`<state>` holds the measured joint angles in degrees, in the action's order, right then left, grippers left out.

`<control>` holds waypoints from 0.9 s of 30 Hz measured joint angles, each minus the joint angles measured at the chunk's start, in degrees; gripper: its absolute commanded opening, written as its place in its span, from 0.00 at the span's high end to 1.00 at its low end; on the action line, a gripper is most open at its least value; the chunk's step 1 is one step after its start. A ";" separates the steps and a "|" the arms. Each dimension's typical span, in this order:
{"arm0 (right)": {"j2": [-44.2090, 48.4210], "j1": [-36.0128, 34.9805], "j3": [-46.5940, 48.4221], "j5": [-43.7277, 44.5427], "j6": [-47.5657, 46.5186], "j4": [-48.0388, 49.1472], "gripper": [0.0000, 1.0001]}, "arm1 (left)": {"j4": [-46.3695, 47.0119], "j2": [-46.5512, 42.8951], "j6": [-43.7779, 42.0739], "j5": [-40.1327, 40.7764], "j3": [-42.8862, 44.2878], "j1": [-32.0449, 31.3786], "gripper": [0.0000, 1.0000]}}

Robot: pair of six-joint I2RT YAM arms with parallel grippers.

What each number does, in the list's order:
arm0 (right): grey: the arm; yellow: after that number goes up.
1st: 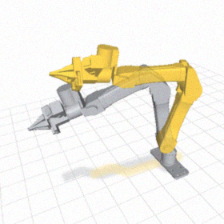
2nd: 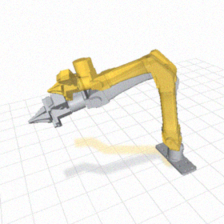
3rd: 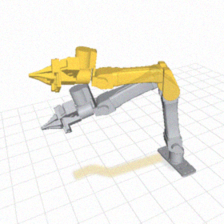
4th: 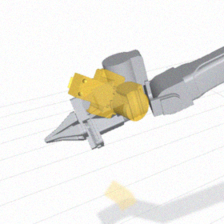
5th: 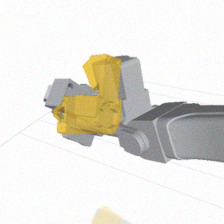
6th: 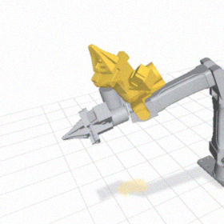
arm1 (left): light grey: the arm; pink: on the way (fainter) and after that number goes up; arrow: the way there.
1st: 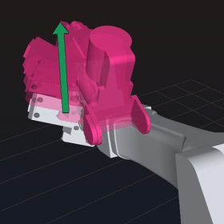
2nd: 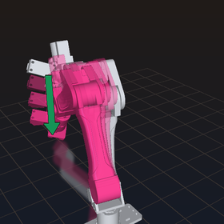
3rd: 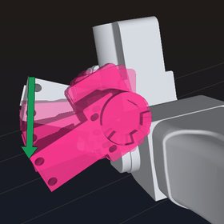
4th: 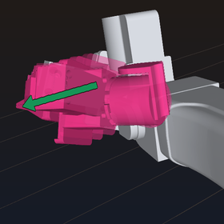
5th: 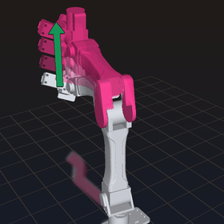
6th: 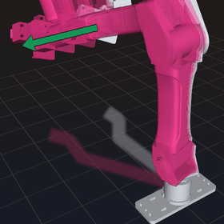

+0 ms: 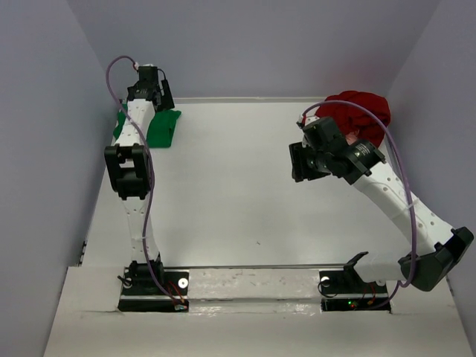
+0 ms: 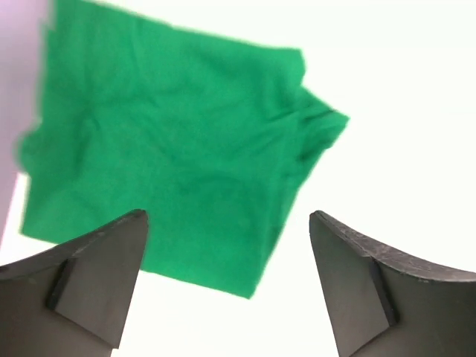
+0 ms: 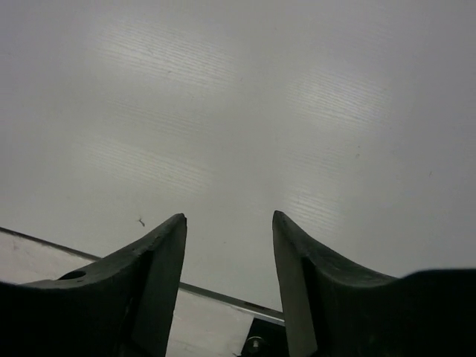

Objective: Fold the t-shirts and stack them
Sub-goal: Neatly place the folded tshirt to the corner

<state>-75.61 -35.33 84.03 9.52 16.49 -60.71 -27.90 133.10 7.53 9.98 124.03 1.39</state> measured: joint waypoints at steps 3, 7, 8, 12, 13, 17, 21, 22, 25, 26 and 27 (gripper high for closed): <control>1.42 0.00 -1.51 0.35 -0.44 1.25 0.39 | -0.42 -6.80 0.02 2.34 -0.24 -2.97 0.01; 3.67 0.00 -4.50 0.96 -0.37 3.54 0.34 | -0.59 -15.67 0.13 5.09 -2.36 -7.82 0.01; 4.57 0.00 -6.03 1.18 -0.35 4.52 0.31 | -0.37 -19.02 0.31 5.68 -4.39 -9.55 0.01; 7.19 0.00 -11.56 1.70 0.39 7.06 0.29 | 0.20 -29.46 1.88 7.06 -12.61 -15.06 0.01; 7.74 -0.02 -12.72 1.84 0.66 7.54 0.28 | 0.26 -31.65 2.32 7.23 -14.64 -16.22 0.01; 10.64 -0.02 -18.56 2.73 2.49 10.19 0.26 | 4.33 -42.86 5.33 6.62 -29.40 -20.44 0.01; 12.22 -0.02 -22.25 3.76 3.34 13.14 0.25 | 9.14 -53.31 8.72 4.44 -45.68 -23.89 0.01; 12.35 0.00 -23.30 4.07 3.56 13.92 0.25 | 10.05 -56.39 9.86 3.34 -50.34 -24.83 0.01; 12.11 0.00 -25.18 4.76 4.39 15.04 0.26 | 11.34 -62.45 11.58 2.75 -58.88 -29.00 0.01; 12.09 0.00 -25.53 5.14 4.76 15.32 0.26 | 11.82 -63.84 12.17 2.75 -60.83 -30.77 0.01; 12.17 0.00 -25.73 5.38 5.01 15.74 0.25 | 12.39 -64.63 12.57 2.86 -61.86 -32.50 0.01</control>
